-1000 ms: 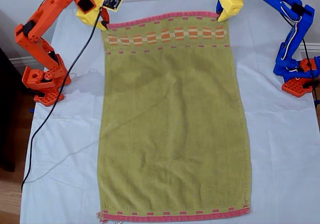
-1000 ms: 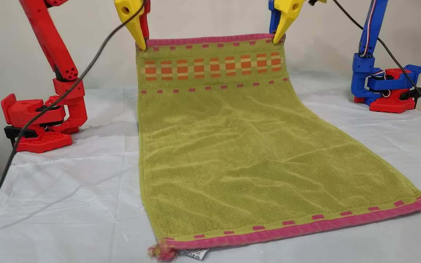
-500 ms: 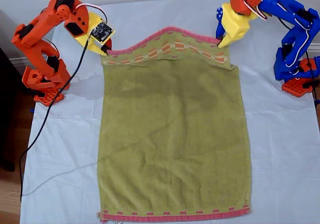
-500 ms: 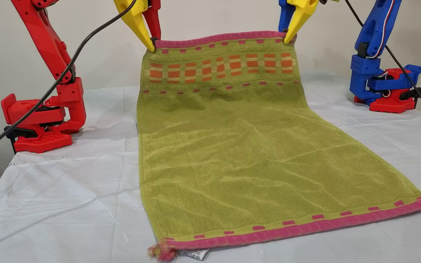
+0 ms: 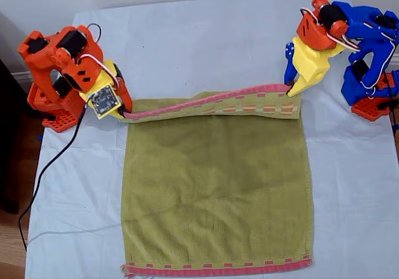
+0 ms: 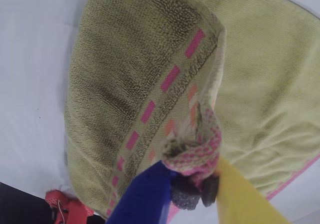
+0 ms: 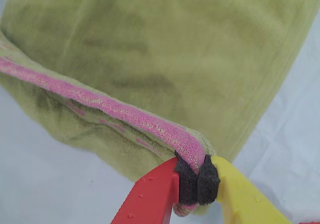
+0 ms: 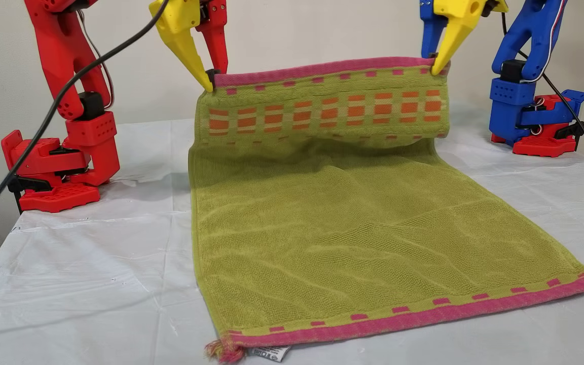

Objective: Fold the towel.

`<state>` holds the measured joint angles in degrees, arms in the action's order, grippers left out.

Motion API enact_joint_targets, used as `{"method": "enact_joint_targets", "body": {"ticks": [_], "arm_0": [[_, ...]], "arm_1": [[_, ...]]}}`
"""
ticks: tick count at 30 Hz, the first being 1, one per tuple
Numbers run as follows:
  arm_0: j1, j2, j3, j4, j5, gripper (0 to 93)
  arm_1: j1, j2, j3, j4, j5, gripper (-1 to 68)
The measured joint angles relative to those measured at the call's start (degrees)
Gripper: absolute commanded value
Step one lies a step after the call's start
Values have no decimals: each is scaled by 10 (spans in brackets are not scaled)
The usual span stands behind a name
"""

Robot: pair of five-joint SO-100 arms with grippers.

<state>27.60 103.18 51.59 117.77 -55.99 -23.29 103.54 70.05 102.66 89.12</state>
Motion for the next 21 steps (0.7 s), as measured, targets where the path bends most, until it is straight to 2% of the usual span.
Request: {"method": "enact_joint_targets", "body": {"ticks": [10,21], "arm_0": [[108,-53,-54,-4,-63,1],[169,-203,-160,-15,-68,1]], "arm_1": [[-113,-100,-90,-2,123,3],[-180,-167,-134,-2,206,3]]}}
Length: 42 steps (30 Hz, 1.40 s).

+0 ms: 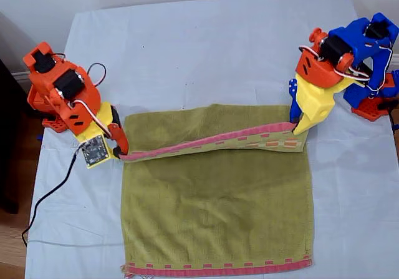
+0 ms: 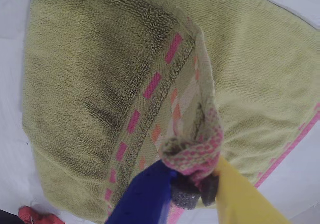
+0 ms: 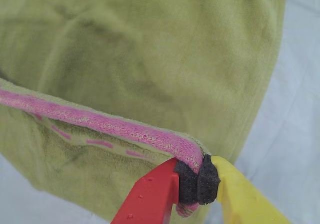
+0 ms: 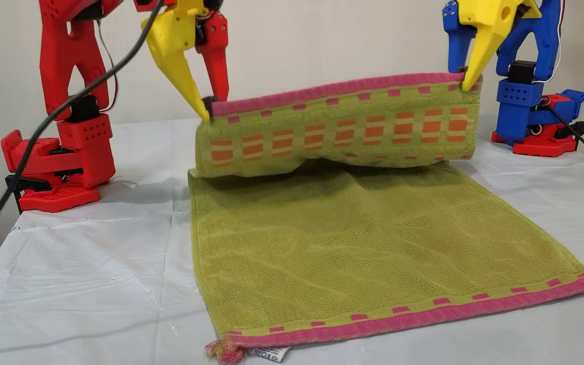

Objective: Fold the towel.

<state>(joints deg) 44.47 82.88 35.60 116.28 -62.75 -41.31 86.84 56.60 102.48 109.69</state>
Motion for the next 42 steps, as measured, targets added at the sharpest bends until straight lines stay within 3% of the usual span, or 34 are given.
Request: {"method": "enact_joint_targets", "body": {"ticks": [11,20,30,42], "arm_0": [[67,-145,-147,13,-20,1],[85,-247,-251,13,-23,1],[91,-479,-529,13,-34,1],[120,-512,-593,-49,-62,1]], "arm_1": [[-52,-158,-157,0,49,3],[-83,-247,-247,0,77,3],[-131,-316,-318,5,142,3],[-170,-480,-519,7,188,3]]}}
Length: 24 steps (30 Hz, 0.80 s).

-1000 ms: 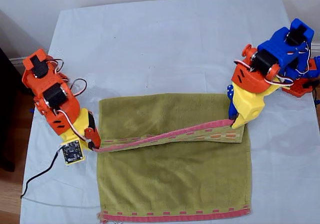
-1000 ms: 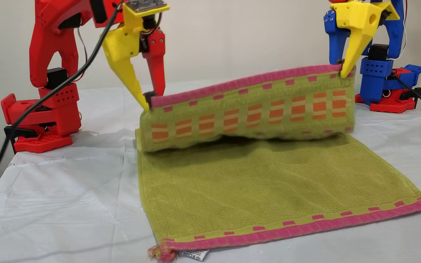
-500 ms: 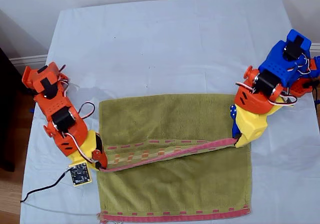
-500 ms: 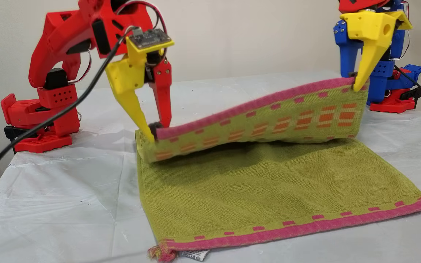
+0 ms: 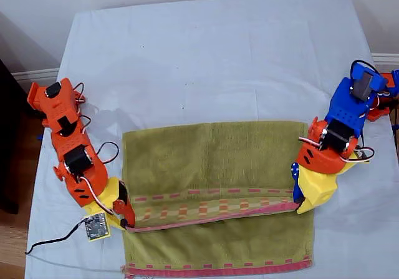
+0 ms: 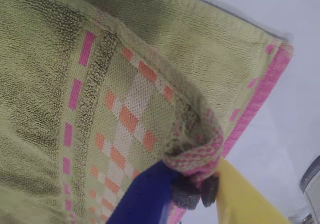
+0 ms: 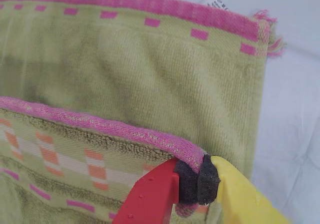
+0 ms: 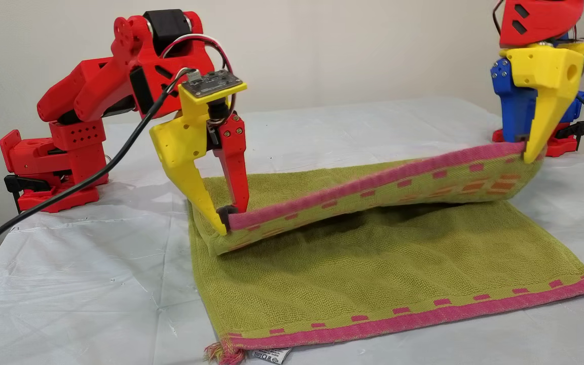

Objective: Fold the towel.

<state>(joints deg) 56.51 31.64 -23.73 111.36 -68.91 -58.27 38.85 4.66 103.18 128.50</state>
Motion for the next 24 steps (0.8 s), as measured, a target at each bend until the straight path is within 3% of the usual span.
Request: {"method": "enact_joint_targets", "body": {"ticks": [16,24], "arm_0": [[18,-53,-1,-115,1,1],[33,-81,-1,-164,1,1]], "arm_1": [[-24,-91,-107,0,41,3],[-31,-121,-108,-49,49,3]]}}
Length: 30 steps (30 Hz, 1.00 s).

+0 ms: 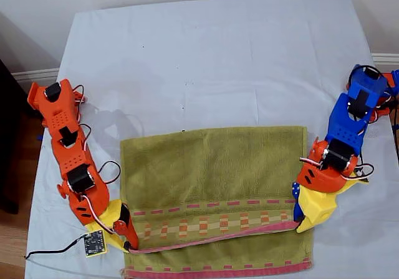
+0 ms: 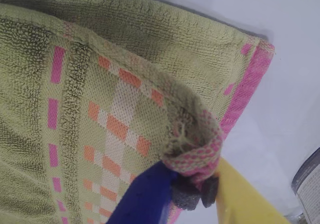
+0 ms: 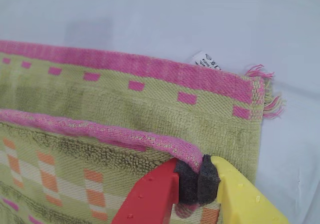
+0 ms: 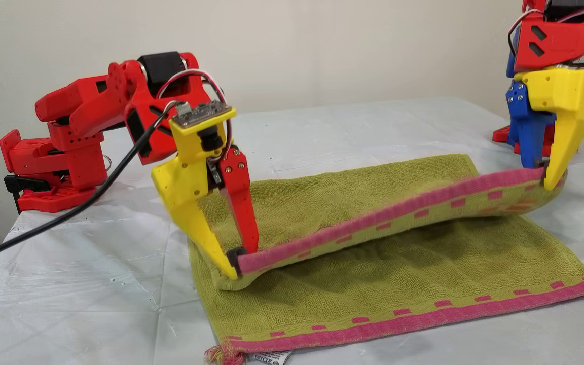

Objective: Fold the towel.

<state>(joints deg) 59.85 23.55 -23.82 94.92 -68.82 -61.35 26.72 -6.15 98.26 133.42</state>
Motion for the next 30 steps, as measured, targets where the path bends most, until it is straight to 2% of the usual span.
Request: {"method": "enact_joint_targets", "body": {"ticks": [7,12,15,17,19,24,25,26,30], "arm_0": [[10,-17,0,-30,0,1],[14,-22,0,-38,-11,1],[15,-22,0,-38,-14,11],[18,-22,0,-41,-12,14],[24,-22,0,-57,3,52],[40,-23,0,-70,3,61],[40,-23,0,-70,-3,80],[41,-23,0,-70,-15,173],[40,-23,0,-82,4,163]], "arm_1": [[-4,-26,0,-44,8,2],[-7,-43,0,-55,30,55],[-7,-43,0,-55,51,153],[-12,-44,0,-55,62,389],[-22,-44,0,-55,66,400],[-33,-44,0,-52,67,399],[-30,-44,0,-52,67,399],[-28,-44,0,-52,67,399],[-33,-44,0,-51,67,399]]}}
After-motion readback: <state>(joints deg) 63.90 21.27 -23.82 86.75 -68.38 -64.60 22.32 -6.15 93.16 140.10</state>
